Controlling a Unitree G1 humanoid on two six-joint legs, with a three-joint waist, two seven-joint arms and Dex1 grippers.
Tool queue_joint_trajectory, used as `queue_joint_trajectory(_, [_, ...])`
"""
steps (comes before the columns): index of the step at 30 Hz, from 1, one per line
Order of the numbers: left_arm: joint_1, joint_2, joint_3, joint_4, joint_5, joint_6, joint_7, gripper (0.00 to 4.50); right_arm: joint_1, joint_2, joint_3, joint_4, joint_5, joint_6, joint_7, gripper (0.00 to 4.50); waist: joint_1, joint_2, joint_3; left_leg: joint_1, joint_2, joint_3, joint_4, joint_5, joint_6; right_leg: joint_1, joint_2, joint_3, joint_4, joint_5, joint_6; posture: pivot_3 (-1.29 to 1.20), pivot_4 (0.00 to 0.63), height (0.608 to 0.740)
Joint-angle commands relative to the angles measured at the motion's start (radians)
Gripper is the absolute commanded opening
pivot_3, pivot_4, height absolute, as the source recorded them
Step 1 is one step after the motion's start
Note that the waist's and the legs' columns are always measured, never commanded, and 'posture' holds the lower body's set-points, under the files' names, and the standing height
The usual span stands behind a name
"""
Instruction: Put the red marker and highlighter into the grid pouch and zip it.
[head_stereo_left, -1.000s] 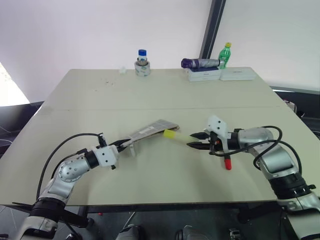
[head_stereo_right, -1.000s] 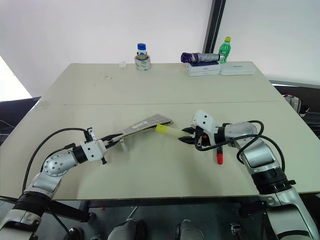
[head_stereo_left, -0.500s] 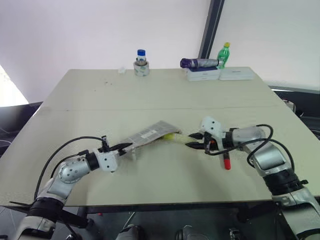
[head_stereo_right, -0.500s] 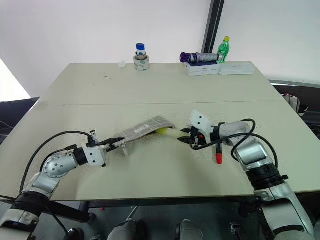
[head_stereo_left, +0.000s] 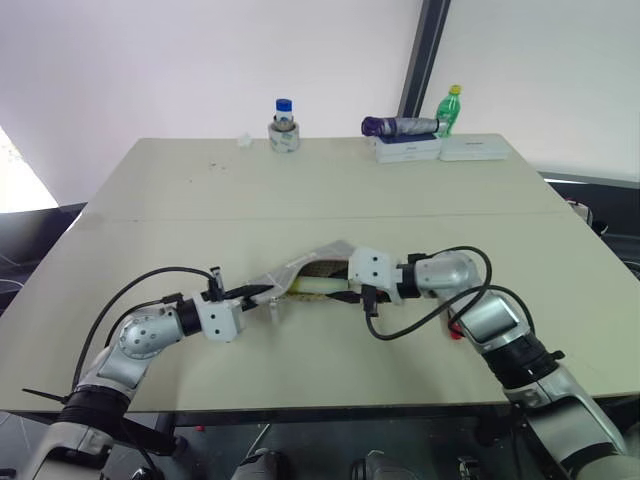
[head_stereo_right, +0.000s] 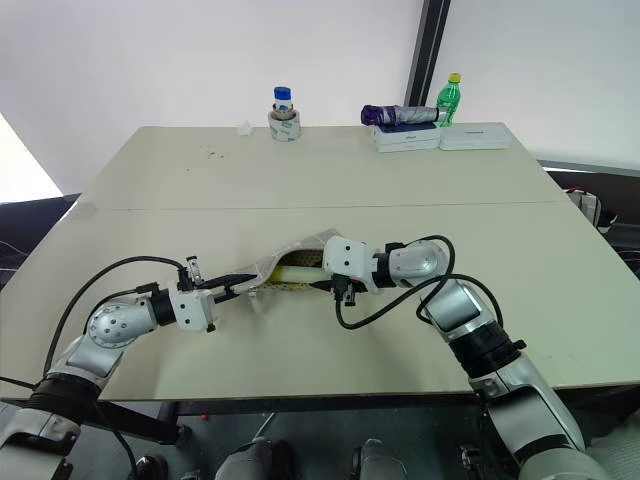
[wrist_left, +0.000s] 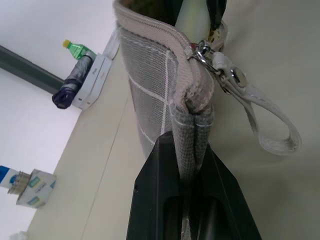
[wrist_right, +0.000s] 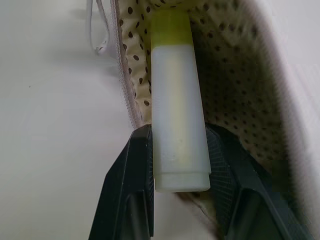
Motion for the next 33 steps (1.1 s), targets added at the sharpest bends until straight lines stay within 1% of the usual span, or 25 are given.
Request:
queue_joint_trajectory(1, [-0.011,0.0,0.001,-0.045,-0.031,0.003,-0.014,0.0,-0.018,0.006,-0.037,-0.002,0.056,-0.008,0.041,1.39,0.0,0.0,0.0,0.0,0.0,0.0,0.0,0.0,0.0,0.0,0.0,0.0,0.0,0.0,0.0,0.0,0.15,0.74])
queue_joint_trajectory(2, [-0.01,-0.002,0.002,-0.043,-0.03,0.004,-0.014,0.0,-0.02,0.005,-0.051,0.002,0.072,0.008,0.046,1.93,0.0,0.0,0.0,0.0,0.0,0.0,0.0,0.0,0.0,0.0,0.0,0.0,0.0,0.0,0.0,0.0,0.15,0.74])
queue_joint_trajectory(3, [-0.009,-0.005,0.005,-0.042,-0.029,0.008,-0.012,0.0,-0.021,0.002,-0.059,0.003,0.079,0.014,0.052,2.26,0.0,0.0,0.0,0.0,0.0,0.0,0.0,0.0,0.0,0.0,0.0,0.0,0.0,0.0,0.0,0.0,0.15,0.74])
queue_joint_trajectory(5, [-0.005,-0.01,0.009,-0.043,-0.03,0.016,-0.01,0.0,-0.014,-0.006,-0.063,-0.009,0.076,0.015,0.046,3.24,0.0,0.0,0.0,0.0,0.0,0.0,0.0,0.0,0.0,0.0,0.0,0.0,0.0,0.0,0.0,0.0,0.15,0.74])
queue_joint_trajectory(6, [-0.004,-0.012,0.011,-0.044,-0.029,0.018,-0.009,0.0,-0.009,-0.01,-0.068,-0.02,0.077,0.016,0.045,3.88,-0.001,0.0,0.0,0.0,0.0,0.0,0.0,0.0,0.0,0.0,0.0,0.0,0.0,0.0,0.0,0.0,0.15,0.74])
queue_joint_trajectory(7, [-0.005,-0.014,0.013,-0.041,-0.026,0.021,-0.005,0.0,0.0,-0.019,-0.085,-0.038,0.094,0.029,0.051,4.38,-0.001,0.0,0.0,0.0,0.0,0.0,0.0,0.0,0.0,0.0,0.0,0.0,0.0,0.0,0.0,0.0,0.15,0.74])
queue_joint_trajectory(8, [-0.005,-0.016,0.016,-0.037,-0.025,0.025,-0.002,0.0,0.008,-0.031,-0.102,-0.055,0.11,0.032,0.06,4.45,0.0,0.0,0.0,0.0,0.0,0.0,0.0,0.0,0.0,0.0,0.0,0.0,0.0,0.0,0.0,0.0,0.15,0.74])
queue_joint_trajectory(11, [-0.001,-0.016,0.021,-0.031,-0.022,0.028,0.005,0.0,0.03,-0.067,-0.16,-0.113,0.179,0.116,0.076,4.45,0.002,0.0,0.0,0.0,0.0,0.0,0.0,0.0,0.0,0.0,0.0,0.0,0.0,0.0,0.0,0.0,0.15,0.74])
queue_joint_trajectory(14, [0.008,-0.019,0.029,-0.033,-0.027,0.04,0.013,0.0,0.072,-0.151,-0.238,-0.174,0.247,0.197,0.105,4.45,0.003,0.0,0.0,0.0,0.0,-0.001,0.0,-0.002,0.003,0.0,0.0,0.0,0.0,0.0,0.0,0.0,0.15,0.74])
queue_joint_trajectory(16, [0.011,-0.018,0.032,-0.032,-0.024,0.039,0.019,0.0,0.095,-0.187,-0.269,-0.196,0.278,0.235,0.112,4.45,0.001,0.0,0.0,0.0,0.0,-0.001,0.0,-0.003,0.004,0.0,-0.001,0.0,0.0,0.0,0.0,0.0,0.15,0.74])
queue_joint_trajectory(17, [0.011,-0.021,0.033,-0.03,-0.027,0.04,0.021,0.0,0.11,-0.203,-0.279,-0.189,0.267,0.219,0.104,4.45,0.001,0.0,0.0,0.0,0.0,-0.001,0.0,-0.003,0.005,0.0,-0.001,0.0,0.0,0.0,0.0,0.0,0.15,0.74])
queue_joint_trajectory(20, [0.009,-0.027,0.03,-0.022,-0.021,0.036,0.026,0.0,0.145,-0.216,-0.312,-0.188,0.276,0.218,0.079,4.45,0.0,0.0,0.0,0.0,0.0,-0.001,0.0,-0.003,0.005,0.0,0.0,0.0,0.0,0.0,0.0,0.0,0.15,0.74])
queue_joint_trajectory(23, [0.002,-0.032,0.024,-0.014,-0.001,0.022,0.034,0.0,0.203,-0.212,-0.38,-0.201,0.32,0.259,0.037,4.45,0.0,0.0,0.0,0.0,0.0,-0.001,0.0,-0.003,0.005,0.0,0.0,0.0,0.0,0.0,0.0,0.0,0.15,0.74])
queue_joint_trajectory(24, [0.002,-0.033,0.025,-0.013,-0.002,0.022,0.034,0.0,0.244,-0.211,-0.408,-0.202,0.307,0.22,0.01,4.45,0.002,0.0,0.0,0.0,0.0,-0.001,0.0,-0.003,0.005,0.0,0.0,0.0,0.0,0.0,0.0,0.0,0.15,0.74])
queue_joint_trajectory(25, [0.001,-0.031,0.025,-0.013,0.002,0.017,0.035,0.0,0.283,-0.199,-0.441,-0.208,0.304,0.186,-0.024,4.45,0.004,0.0,0.0,0.0,0.0,-0.001,0.0,-0.003,0.005,0.001,0.0,0.0,0.0,0.0,0.0,0.0,0.15,0.74])
queue_joint_trajectory(27, [0.001,-0.031,0.03,-0.007,-0.008,0.017,0.034,0.0,0.351,-0.09,-0.563,-0.245,0.373,0.199,-0.173,4.45,0.006,-0.001,0.0,0.0,0.0,-0.001,0.001,-0.003,0.005,0.001,0.0,0.0,0.0,0.0,0.0,0.0,0.15,0.74])
queue_joint_trajectory(28, [0.002,-0.031,0.032,-0.005,-0.014,0.018,0.034,0.0,0.37,-0.05,-0.601,-0.262,0.396,0.206,-0.223,4.45,0.005,-0.001,-0.001,0.0,0.0,-0.002,0.001,-0.003,0.004,0.002,0.0,0.0,0.0,0.0,0.0,0.0,0.15,0.74])
queue_joint_trajectory(29, [0.0,-0.032,0.032,0.003,-0.013,0.013,0.035,0.0,0.431,0.024,-0.648,-0.293,0.371,0.174,-0.33,4.45,0.004,-0.001,0.0,0.0,0.0,-0.002,0.001,-0.003,0.004,0.002,0.0,0.0,0.0,0.0,0.0,0.0,0.15,0.74])
queue_joint_trajectory(31, [-0.003,-0.039,0.028,0.016,-0.006,0.007,0.039,0.0,0.582,0.157,-0.691,-0.387,0.294,0.14,-0.524,4.45,0.007,-0.003,-0.002,0.0,0.0,-0.002,0.0,-0.002,0.004,0.002,0.0,-0.001,0.0,0.0,0.0,0.0,0.15,0.74])
queue_joint_trajectory(32, [-0.005,-0.042,0.026,0.019,-0.004,0.005,0.041,0.0,0.654,0.192,-0.679,-0.435,0.247,0.122,-0.573,4.45,0.007,-0.002,-0.002,0.001,0.0,-0.004,0.0,-0.002,0.003,0.003,0.0,-0.002,0.0,0.0,0.001,0.0,0.15,0.74])
queue_joint_trajectory(33, [-0.007,-0.044,0.025,0.021,-0.003,0.003,0.041,0.0,0.703,0.207,-0.658,-0.473,0.213,0.104,-0.593,4.45,0.007,-0.002,-0.001,0.0,0.0,-0.004,0.0,-0.001,0.001,0.002,0.0,-0.002,0.0,-0.001,0.001,0.0,0.15,0.74])
